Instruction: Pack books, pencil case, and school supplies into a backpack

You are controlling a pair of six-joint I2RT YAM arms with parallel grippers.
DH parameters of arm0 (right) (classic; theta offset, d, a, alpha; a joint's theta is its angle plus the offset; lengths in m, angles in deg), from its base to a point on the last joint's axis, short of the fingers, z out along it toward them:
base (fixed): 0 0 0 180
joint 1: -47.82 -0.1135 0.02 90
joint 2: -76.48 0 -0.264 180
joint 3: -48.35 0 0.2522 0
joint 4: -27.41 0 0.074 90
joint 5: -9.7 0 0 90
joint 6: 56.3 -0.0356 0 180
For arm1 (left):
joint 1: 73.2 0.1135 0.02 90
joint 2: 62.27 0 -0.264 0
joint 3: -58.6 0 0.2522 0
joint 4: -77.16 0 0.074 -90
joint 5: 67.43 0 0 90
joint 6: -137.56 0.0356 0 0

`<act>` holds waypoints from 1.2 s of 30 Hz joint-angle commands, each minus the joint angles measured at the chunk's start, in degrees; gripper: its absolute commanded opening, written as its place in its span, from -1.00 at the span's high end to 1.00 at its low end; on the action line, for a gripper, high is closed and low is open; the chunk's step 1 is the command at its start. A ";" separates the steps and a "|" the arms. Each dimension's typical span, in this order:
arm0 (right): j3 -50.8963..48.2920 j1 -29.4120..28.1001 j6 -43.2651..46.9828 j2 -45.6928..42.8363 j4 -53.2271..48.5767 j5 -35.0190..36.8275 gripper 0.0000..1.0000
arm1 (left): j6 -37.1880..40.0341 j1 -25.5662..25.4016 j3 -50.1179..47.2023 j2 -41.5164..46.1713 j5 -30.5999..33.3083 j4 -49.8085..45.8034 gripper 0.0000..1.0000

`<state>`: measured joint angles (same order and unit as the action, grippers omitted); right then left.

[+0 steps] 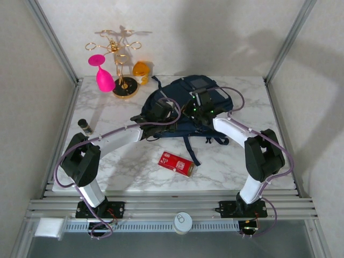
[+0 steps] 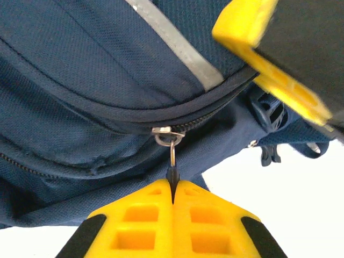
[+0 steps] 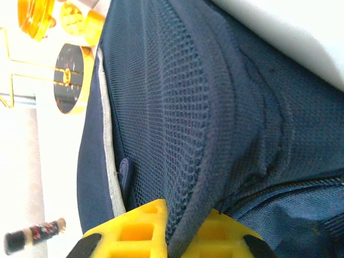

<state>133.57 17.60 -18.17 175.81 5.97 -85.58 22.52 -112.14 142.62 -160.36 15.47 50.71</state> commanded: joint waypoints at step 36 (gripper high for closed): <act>-7.44 12.19 0.50 -10.82 1.46 -16.18 0.07 | 7.83 1.06 11.37 -5.72 -6.30 -2.29 0.27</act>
<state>123.74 30.63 -16.27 164.55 6.95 -103.28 27.53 -111.00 151.62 -164.29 10.97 49.00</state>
